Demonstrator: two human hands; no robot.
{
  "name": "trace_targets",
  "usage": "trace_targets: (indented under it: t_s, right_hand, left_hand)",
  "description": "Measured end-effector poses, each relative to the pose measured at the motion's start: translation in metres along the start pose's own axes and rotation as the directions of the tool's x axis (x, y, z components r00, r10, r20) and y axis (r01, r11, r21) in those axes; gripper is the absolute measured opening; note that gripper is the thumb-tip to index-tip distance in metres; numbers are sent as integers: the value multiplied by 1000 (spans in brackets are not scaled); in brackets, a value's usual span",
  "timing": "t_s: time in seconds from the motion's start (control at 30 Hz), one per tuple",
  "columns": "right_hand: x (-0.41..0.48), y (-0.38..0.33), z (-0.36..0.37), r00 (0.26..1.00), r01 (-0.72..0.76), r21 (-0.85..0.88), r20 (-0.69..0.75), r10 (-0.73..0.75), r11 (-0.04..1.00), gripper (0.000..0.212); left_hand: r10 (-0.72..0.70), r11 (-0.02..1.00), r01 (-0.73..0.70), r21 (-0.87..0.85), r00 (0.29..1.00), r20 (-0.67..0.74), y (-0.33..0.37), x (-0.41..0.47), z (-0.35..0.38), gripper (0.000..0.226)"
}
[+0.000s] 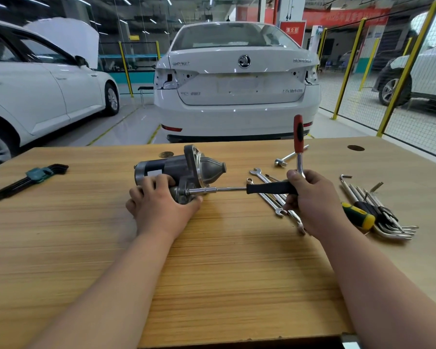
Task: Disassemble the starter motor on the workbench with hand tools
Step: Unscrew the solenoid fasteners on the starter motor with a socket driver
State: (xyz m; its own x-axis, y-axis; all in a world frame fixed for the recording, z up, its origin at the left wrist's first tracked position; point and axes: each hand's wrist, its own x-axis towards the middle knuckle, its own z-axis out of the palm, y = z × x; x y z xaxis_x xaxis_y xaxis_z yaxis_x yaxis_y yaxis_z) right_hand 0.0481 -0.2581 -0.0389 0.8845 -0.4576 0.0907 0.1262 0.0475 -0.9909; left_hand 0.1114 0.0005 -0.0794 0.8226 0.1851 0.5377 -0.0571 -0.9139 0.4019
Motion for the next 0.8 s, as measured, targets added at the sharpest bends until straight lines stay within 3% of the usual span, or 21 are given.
trace_targets:
  t_s: [0.13,0.27,0.4,0.6,0.8]
  right_hand:
    - [8,-17,1,993,-85,-61,81,89,995,25]
    - [12,-33,3,979,-135,-384,91,184,913,49]
    - [6,-21,-2,994,-13,-567,80,71,824,58]
    - [4,-7,-18,977,176,-336,178,-121,925,28]
    - [6,0,-27,940,263,-165,268,-213,951,26]
  left_hand:
    - [4,1000,-4,1,1000,1,0,1,0,71]
    - [3,1000,-3,12,1000,8,0,1,1,72]
    - [-1,1000,1,8,1000,2,0,2,1,71]
    - [-6,1000,5,23,1000,24,1,3,0,69]
    - [-4,1000,3,32,999,46,2,2,-1,65]
